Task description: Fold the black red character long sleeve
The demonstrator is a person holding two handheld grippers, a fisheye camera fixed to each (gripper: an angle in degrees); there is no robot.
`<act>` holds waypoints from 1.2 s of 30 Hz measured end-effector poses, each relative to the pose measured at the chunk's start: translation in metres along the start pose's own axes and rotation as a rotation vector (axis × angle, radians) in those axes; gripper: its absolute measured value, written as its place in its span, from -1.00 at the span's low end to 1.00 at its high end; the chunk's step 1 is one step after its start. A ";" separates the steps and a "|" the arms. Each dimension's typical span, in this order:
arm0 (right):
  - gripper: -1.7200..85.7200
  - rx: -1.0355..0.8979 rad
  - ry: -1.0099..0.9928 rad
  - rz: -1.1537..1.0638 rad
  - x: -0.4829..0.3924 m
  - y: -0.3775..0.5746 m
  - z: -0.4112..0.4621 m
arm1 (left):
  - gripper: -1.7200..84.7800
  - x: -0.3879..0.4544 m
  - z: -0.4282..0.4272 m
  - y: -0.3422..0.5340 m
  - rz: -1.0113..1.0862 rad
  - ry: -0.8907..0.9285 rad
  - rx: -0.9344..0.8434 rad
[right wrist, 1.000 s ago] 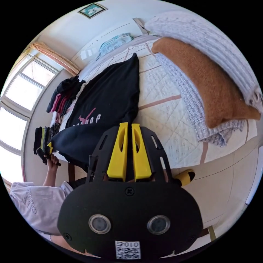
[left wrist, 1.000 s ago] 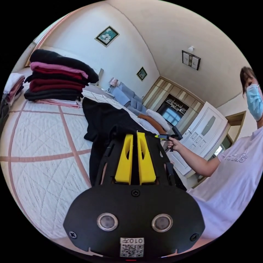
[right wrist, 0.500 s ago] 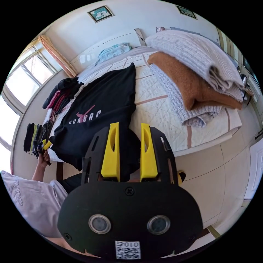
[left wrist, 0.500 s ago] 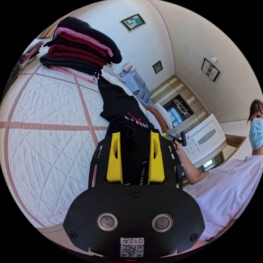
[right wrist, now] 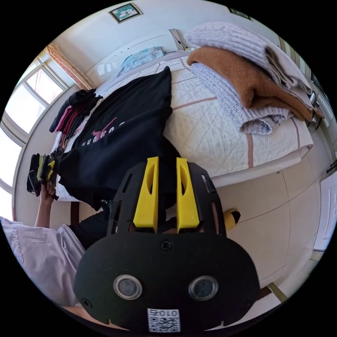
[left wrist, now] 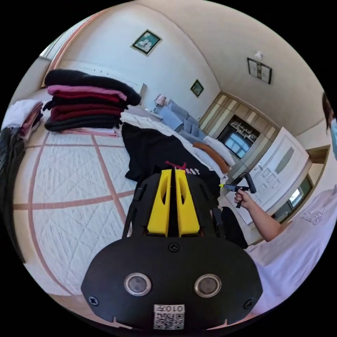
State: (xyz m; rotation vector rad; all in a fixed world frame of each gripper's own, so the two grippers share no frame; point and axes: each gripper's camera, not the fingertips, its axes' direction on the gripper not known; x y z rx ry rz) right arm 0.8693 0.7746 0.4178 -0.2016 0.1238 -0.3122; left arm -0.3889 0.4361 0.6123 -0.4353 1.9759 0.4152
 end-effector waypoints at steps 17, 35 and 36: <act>-0.75 0.137 0.189 -0.307 -0.123 -0.005 -0.046 | -0.90 0.092 0.073 0.021 0.549 -0.302 -0.292; -0.83 0.027 0.038 -0.215 -0.101 -0.050 -0.011 | -0.94 0.055 0.136 0.052 0.428 -0.387 -0.424; -0.81 0.037 0.102 -0.259 -0.113 -0.043 -0.018 | -0.93 0.071 0.132 0.058 0.514 -0.463 -0.401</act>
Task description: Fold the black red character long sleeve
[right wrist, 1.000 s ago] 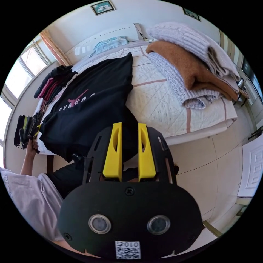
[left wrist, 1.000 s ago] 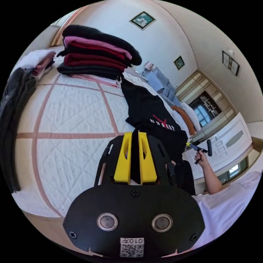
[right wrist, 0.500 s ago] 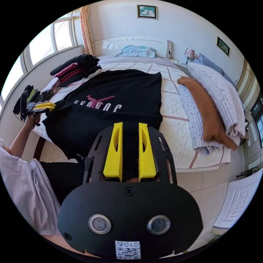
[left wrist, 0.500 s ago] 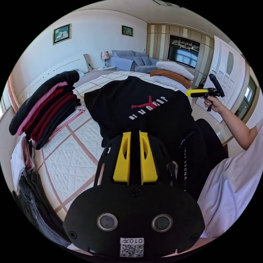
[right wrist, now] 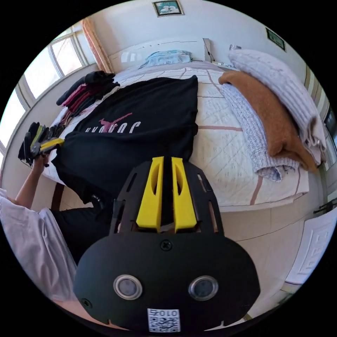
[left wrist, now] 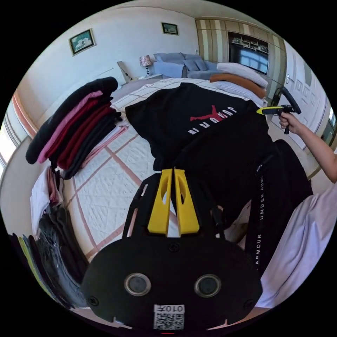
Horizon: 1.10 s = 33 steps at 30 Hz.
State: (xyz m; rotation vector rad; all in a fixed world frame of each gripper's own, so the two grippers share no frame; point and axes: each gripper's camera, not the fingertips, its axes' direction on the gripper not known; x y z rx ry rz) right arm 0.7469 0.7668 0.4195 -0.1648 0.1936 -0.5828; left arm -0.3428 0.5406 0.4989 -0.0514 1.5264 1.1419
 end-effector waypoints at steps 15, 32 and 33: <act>-0.71 -0.280 -0.086 -0.635 -0.093 0.045 0.016 | -0.76 0.144 0.007 0.053 0.718 0.169 -0.018; -0.88 -0.105 -0.117 -0.552 -0.069 0.019 -0.026 | -0.77 0.193 0.054 0.076 0.874 -0.098 0.003; -0.88 -0.043 -0.131 -0.541 -0.065 0.014 -0.048 | -0.77 0.191 0.052 0.077 0.868 -0.099 0.007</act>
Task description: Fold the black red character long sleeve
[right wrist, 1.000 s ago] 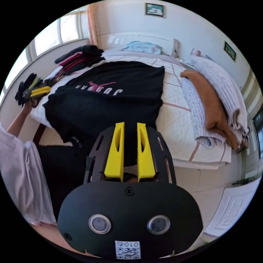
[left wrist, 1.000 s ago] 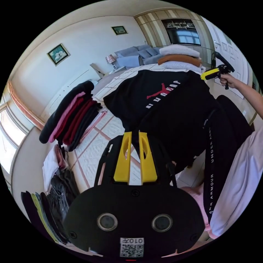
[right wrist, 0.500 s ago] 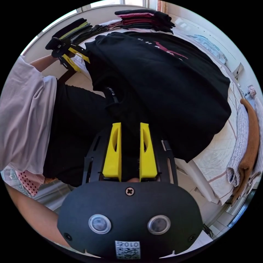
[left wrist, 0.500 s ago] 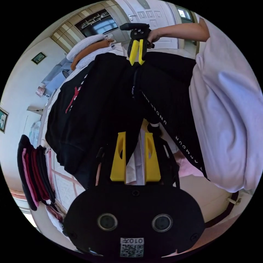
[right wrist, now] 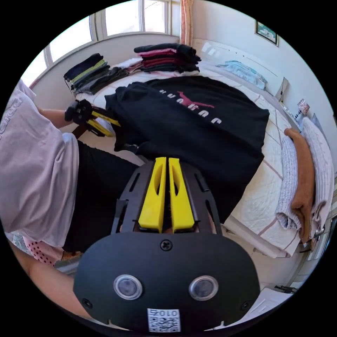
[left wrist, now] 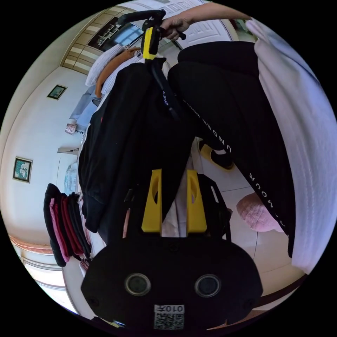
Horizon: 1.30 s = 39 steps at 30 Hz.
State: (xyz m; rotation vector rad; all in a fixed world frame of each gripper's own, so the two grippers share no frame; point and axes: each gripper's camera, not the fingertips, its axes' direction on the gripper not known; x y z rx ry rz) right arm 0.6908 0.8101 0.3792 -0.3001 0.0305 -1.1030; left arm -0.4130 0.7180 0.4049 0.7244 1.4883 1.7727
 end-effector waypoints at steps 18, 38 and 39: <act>-0.88 0.049 0.099 -0.029 0.028 0.008 -0.087 | -0.96 -0.123 -0.063 0.041 -0.362 0.348 0.178; -0.69 -0.053 -0.108 0.304 0.175 0.018 -0.040 | -0.96 -0.353 0.049 0.073 -0.819 0.874 0.001; -0.67 -0.021 -0.054 0.302 0.156 0.027 -0.051 | -0.96 -0.348 0.043 0.071 -0.842 0.836 -0.003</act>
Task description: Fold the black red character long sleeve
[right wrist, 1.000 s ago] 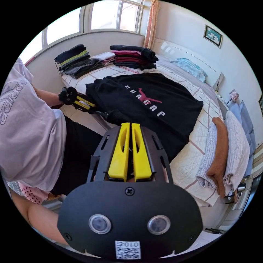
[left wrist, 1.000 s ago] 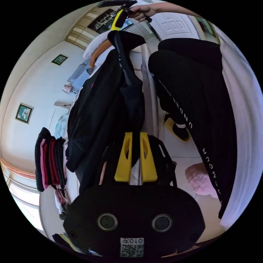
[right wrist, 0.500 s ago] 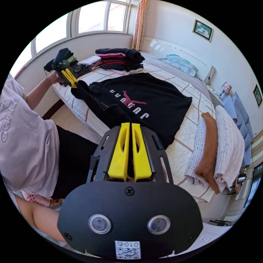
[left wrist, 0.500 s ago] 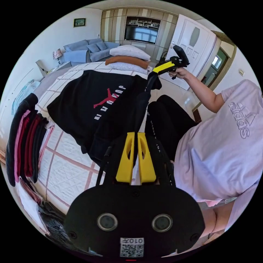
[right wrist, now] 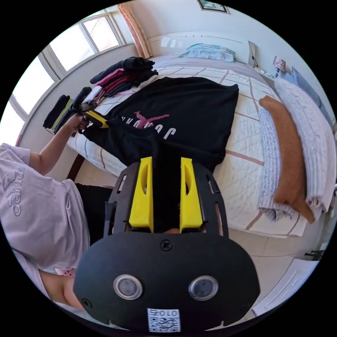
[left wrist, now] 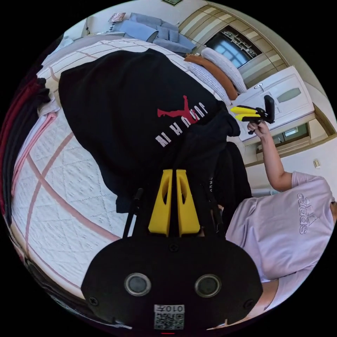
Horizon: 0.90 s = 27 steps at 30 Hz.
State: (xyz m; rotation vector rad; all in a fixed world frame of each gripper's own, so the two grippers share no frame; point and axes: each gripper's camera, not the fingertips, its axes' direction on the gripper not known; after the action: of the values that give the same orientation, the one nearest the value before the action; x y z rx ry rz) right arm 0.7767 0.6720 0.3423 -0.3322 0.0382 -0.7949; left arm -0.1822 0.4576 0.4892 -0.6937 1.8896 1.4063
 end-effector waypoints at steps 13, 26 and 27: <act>-0.86 0.199 0.158 -0.040 -0.069 0.080 -0.025 | -0.96 0.107 -0.035 0.050 0.251 -0.224 0.200; -0.88 0.290 0.153 -0.260 -0.147 0.159 -0.092 | -0.97 0.263 -0.090 0.195 0.596 -0.418 0.310; -0.88 0.271 0.155 -0.283 -0.157 0.162 -0.097 | -0.97 0.271 -0.092 0.201 0.597 -0.425 0.294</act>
State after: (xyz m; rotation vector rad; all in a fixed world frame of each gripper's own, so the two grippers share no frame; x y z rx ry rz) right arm 0.7639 0.8612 0.1869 -0.0170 0.0287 -1.0922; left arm -0.5229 0.4186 0.4181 0.3255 1.9611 1.4221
